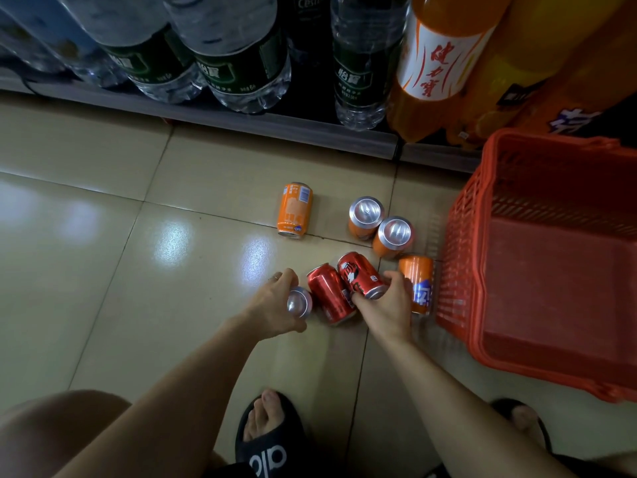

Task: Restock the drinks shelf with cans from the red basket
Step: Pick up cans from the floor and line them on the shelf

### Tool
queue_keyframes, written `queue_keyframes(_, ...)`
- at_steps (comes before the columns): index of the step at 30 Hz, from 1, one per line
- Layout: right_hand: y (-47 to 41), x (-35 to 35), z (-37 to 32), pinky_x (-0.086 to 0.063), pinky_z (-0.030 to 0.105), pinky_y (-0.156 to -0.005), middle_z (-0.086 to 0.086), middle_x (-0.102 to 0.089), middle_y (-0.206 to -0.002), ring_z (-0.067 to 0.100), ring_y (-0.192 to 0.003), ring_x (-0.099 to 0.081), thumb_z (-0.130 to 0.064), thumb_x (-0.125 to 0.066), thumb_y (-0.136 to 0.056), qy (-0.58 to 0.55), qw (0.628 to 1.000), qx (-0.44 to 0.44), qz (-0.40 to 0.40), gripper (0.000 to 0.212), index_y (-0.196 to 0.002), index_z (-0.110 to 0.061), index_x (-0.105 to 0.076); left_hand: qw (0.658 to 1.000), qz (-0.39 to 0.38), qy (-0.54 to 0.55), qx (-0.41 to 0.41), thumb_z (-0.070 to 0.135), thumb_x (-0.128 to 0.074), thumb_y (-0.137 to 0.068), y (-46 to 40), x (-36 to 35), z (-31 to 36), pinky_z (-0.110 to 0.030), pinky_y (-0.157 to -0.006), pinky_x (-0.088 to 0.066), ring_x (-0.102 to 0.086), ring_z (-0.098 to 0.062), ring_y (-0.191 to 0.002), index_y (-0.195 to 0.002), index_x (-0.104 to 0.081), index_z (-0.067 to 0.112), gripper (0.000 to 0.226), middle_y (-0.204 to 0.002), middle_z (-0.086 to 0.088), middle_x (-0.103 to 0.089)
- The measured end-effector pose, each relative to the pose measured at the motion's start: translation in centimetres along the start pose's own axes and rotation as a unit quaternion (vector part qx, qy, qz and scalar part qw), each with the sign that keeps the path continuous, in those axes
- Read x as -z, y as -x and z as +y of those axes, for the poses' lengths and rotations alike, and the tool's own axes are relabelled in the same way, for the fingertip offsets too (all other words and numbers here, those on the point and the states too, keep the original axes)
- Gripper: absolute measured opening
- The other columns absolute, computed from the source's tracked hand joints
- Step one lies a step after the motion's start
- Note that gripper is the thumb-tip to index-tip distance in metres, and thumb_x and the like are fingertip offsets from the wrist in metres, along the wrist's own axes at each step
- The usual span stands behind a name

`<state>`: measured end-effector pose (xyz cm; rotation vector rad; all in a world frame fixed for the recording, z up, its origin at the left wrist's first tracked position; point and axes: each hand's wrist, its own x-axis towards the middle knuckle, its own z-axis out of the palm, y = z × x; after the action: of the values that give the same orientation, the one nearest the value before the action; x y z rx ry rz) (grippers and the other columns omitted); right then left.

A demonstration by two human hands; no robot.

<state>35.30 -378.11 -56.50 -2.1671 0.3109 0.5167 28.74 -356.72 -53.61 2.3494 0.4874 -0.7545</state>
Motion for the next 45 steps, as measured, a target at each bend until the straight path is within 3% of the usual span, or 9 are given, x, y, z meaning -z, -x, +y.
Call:
queue_keyframes(9,0.1,0.6,-3.3,-0.048,0.032,-0.101,-0.003,-0.046,-0.118,0.017,-0.108,-0.053,-0.017,-0.082,-0.065,0.007,0.997,0.068,0.047,0.062,-0.122,-0.021,-0.057,0.991,-0.026,-0.128,-0.023,0.02,-0.081,-0.073,0.3,0.2,0.7,-0.037,-0.074,-0.05,-0.061,-0.031,-0.1,-0.125,-0.042,0.014,0.065,-0.121,-0.004,-0.053)
queue_keyframes(20,3.5,4.9,-12.3,-0.045,0.029,-0.098,-0.008,-0.043,-0.115,0.021,-0.115,-0.05,-0.026,-0.081,-0.068,0.009,0.986,0.153,0.07,0.061,-0.124,-0.02,-0.057,0.997,0.033,-0.029,-0.06,0.06,-0.063,-0.045,6.1,11.8,6.1,-0.034,-0.076,-0.055,-0.066,-0.021,-0.092,-0.112,-0.06,0.024,0.075,-0.102,0.007,-0.066)
queue_keyframes(22,5.0,7.7,-15.7,-0.047,0.03,-0.093,-0.006,-0.047,-0.111,0.02,-0.108,-0.052,-0.027,-0.081,-0.065,-0.002,0.987,0.145,0.07,0.061,-0.121,-0.021,-0.058,0.996,0.059,0.001,-0.067,0.061,-0.064,-0.044,8.8,16.3,9.3,-0.024,-0.073,-0.053,-0.066,-0.016,-0.091,-0.107,-0.062,0.026,0.073,-0.099,0.009,-0.068)
queue_keyframes(24,7.1,11.6,-20.3,-0.046,0.028,-0.086,-0.004,-0.054,-0.106,0.019,-0.1,-0.055,-0.033,-0.08,-0.062,-0.009,0.985,0.151,0.077,0.055,-0.113,-0.021,-0.061,0.993,0.087,0.03,-0.076,0.06,-0.074,-0.049,11.9,21.4,13.6,-0.01,-0.068,-0.046,-0.065,-0.009,-0.086,-0.101,-0.064,0.027,0.063,-0.094,0.011,-0.069)
queue_keyframes(28,11.8,21.4,-31.5,-0.047,0.029,-0.081,-0.001,-0.056,-0.103,0.019,-0.097,-0.057,-0.047,-0.071,-0.056,-0.081,0.982,0.154,0.067,0.058,-0.106,-0.019,-0.062,0.983,0.124,0.093,-0.102,0.051,-0.092,-0.051,18.7,32.5,23.3,-0.035,-0.08,-0.06,-0.07,-0.006,-0.087,-0.1,-0.067,0.032,0.058,-0.096,0.013,-0.073)
queue_keyframes(32,17.1,33.6,-44.3,-0.043,0.023,-0.072,-0.001,-0.057,-0.091,0.012,-0.086,-0.054,-0.032,-0.08,-0.054,-0.108,0.971,0.193,0.09,0.035,-0.081,-0.022,-0.06,0.963,0.167,0.118,-0.174,0.042,-0.1,-0.052,26.5,44.2,33.6,-0.032,-0.08,-0.056,-0.069,-0.004,-0.092,-0.104,-0.067,0.035,0.062,-0.1,0.012,-0.073)
queue_keyframes(36,24.0,46.7,-57.3,-0.038,0.008,-0.082,-0.013,-0.052,-0.099,0.011,-0.101,-0.054,-0.017,-0.087,-0.058,-0.128,0.949,0.253,0.14,0.043,-0.095,-0.021,-0.065,0.939,0.199,0.133,-0.247,0.045,-0.091,-0.051,35.3,55.7,44.3,-0.023,-0.082,-0.05,-0.067,0.002,-0.098,-0.112,-0.066,0.031,0.067,-0.11,0.011,-0.07)
queue_keyframes(41,32.4,61.4,-71.6,-0.047,0.023,-0.087,-0.012,-0.057,-0.109,0.006,-0.101,-0.059,-0.021,-0.089,-0.065,-0.174,0.914,0.326,0.166,0.05,-0.104,-0.036,-0.061,0.902,0.217,0.15,-0.342,0.054,-0.088,-0.05,46.0,68.2,57.0,-0.035,-0.095,-0.055,-0.069,-0.009,-0.107,-0.106,-0.067,0.042,0.061,-0.113,0.009,-0.072)
queue_keyframes(45,38.1,71.7,-80.8,-0.055,0.034,-0.095,-0.01,-0.066,-0.117,0.008,-0.106,-0.066,-0.033,-0.086,-0.065,-0.219,0.879,0.382,0.182,0.065,-0.125,-0.031,-0.062,0.858,0.244,0.128,-0.434,0.057,-0.083,-0.051,53.8,76.0,66.9,-0.019,-0.086,-0.049,-0.068,-0.001,-0.101,-0.106,-0.068,0.038,0.06,-0.11,0.008,-0.07)
